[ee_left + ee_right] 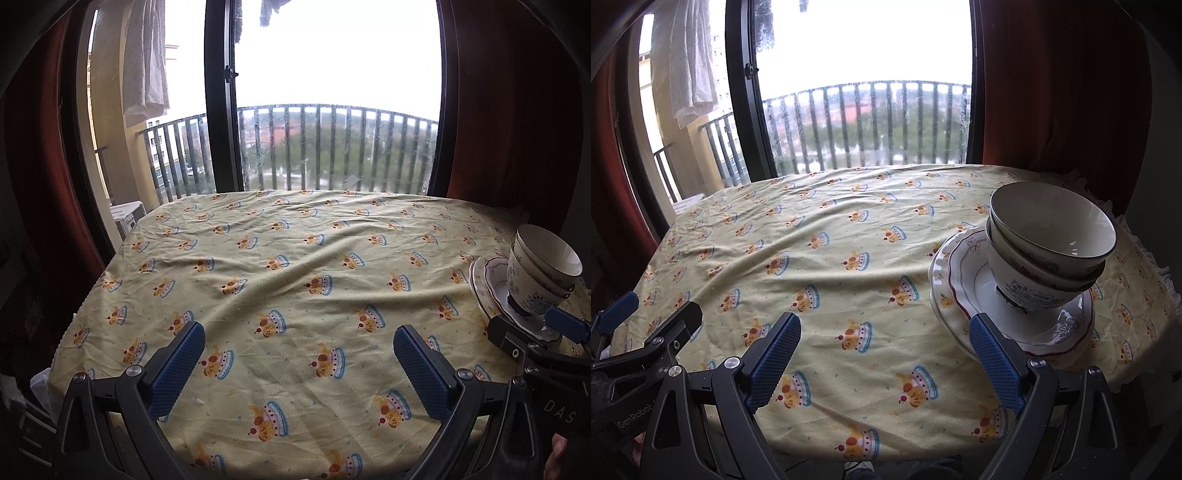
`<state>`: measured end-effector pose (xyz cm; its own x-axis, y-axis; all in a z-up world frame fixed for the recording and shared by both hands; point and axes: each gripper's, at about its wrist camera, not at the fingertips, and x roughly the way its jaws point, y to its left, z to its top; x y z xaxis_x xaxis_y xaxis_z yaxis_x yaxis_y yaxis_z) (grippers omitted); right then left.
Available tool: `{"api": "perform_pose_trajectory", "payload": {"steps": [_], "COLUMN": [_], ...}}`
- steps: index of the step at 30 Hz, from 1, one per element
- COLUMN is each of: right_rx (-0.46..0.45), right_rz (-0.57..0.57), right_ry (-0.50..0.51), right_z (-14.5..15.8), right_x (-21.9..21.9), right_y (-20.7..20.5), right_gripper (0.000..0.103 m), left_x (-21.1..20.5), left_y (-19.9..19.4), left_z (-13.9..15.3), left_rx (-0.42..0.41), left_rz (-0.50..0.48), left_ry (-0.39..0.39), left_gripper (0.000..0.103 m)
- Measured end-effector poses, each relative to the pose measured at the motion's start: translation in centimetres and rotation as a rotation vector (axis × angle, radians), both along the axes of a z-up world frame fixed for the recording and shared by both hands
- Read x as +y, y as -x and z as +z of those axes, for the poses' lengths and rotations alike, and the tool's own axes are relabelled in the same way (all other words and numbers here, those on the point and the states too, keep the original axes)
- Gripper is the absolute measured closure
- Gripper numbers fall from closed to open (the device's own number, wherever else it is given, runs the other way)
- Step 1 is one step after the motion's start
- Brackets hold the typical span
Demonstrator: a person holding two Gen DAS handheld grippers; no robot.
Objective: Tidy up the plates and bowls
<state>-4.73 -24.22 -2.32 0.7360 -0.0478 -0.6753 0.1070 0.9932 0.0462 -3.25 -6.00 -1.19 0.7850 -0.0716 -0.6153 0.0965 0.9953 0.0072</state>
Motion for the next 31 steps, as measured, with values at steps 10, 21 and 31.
{"api": "perform_pose_trajectory", "payload": {"steps": [10, 21, 31], "right_rx": [0.003, -0.014, -0.014], "right_rz": [-0.01, -0.031, -0.062], "right_ry": [0.006, 0.002, -0.016], "right_z": [0.1, 0.5, 0.5], "right_x": [-0.3, -0.8, -1.5], "right_y": [0.4, 1.5, 2.2], "right_gripper": [0.009, 0.009, 0.009], "left_x": [-0.1, -0.5, -1.0], "left_y": [0.4, 0.9, 1.4], "left_z": [0.1, 0.2, 0.2], "left_rx": [-0.001, 0.003, 0.006], "left_rz": [-0.007, -0.015, -0.019], "left_ry": [0.01, 0.032, 0.035], "left_gripper": [0.0, 0.0, 0.0]}}
